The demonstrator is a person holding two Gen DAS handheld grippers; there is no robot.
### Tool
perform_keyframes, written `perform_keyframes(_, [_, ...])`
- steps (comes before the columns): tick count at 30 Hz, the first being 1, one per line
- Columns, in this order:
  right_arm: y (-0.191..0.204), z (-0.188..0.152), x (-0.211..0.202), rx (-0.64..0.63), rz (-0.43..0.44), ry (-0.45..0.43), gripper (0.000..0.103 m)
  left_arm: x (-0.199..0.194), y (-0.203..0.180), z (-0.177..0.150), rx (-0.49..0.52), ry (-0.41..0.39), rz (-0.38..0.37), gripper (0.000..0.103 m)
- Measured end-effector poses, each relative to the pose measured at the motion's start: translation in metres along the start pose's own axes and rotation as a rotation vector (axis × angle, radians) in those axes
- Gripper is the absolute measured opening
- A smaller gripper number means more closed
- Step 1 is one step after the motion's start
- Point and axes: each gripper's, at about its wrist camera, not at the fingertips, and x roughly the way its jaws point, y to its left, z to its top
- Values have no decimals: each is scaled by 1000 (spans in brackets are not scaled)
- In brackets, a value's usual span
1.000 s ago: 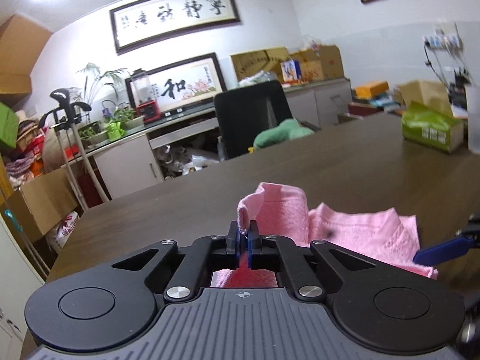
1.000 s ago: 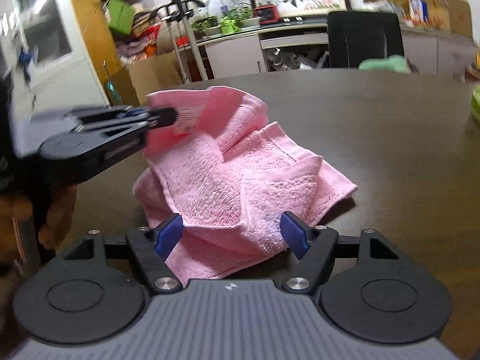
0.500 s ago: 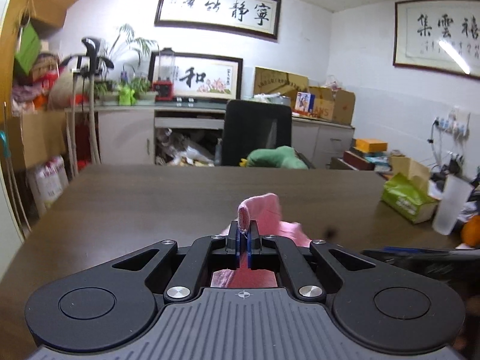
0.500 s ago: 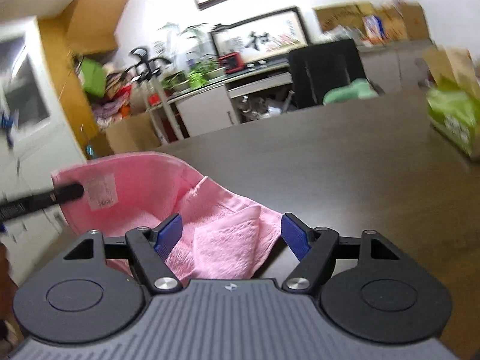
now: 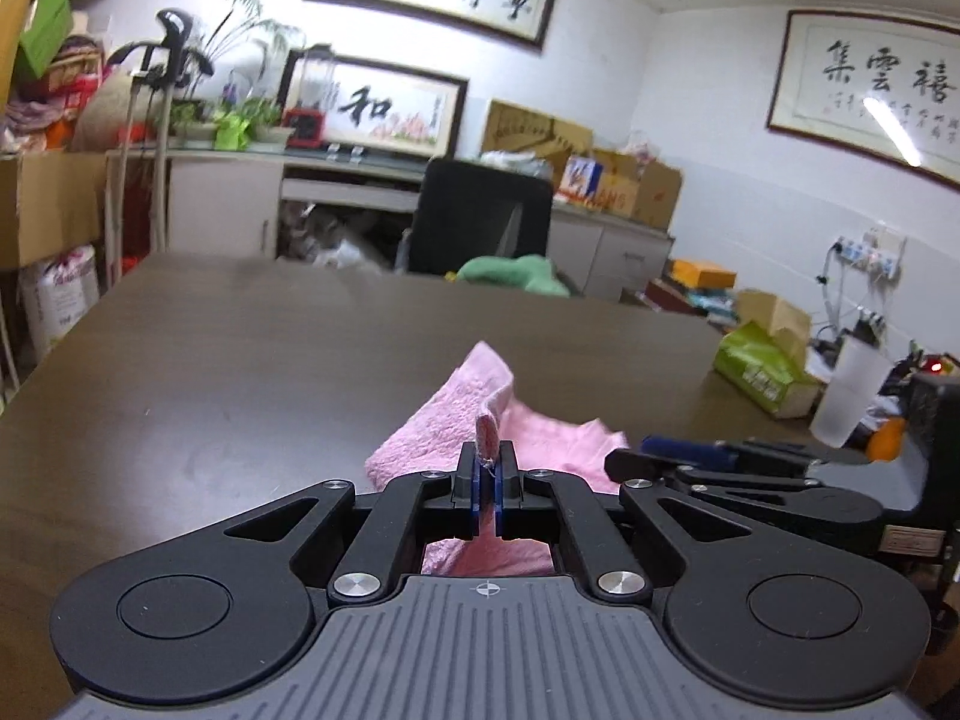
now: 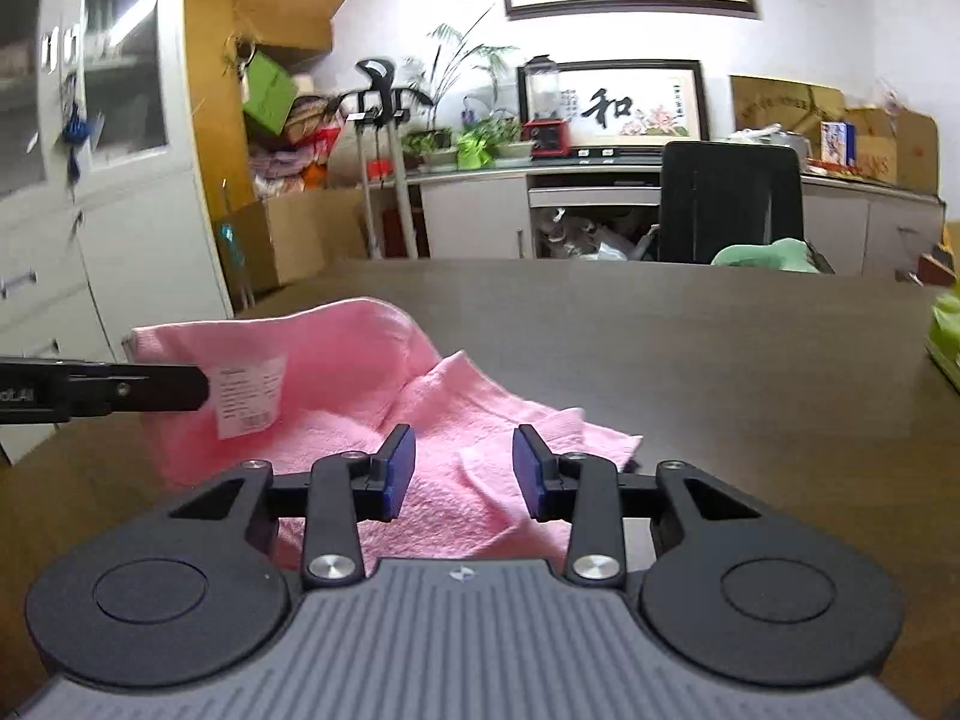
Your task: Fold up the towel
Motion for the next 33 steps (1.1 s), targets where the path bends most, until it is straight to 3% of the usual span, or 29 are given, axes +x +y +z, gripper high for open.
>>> perform_keyframes(4, [10,-4,12,-52,-71,49,42,2,6,-3,-15,20,15,3])
perform_keyframes(7, [12,-6,19,-76,-118,73,54,2,7,-5,-16,23,17,3])
perform_keyframes(10, [5,-7,18,-39,-106,77,55,5,7,-6,-17,33,24,3])
perform_keyframes(14, [-4,-6,19,12,-81,89,43,10,9,-9,-21,51,35,4])
perform_keyframes(21, [-24,-5,11,144,-55,98,39,18,19,-12,-48,79,74,4])
perform_keyframes(25, [-48,-8,7,297,-7,92,23,22,26,-14,-64,97,90,4])
perform_keyframes(27, [-49,-8,6,301,-25,88,15,24,27,-14,-70,99,87,4])
perform_keyframes(33, [-21,-8,11,91,-114,79,16,23,32,-14,-98,87,73,6])
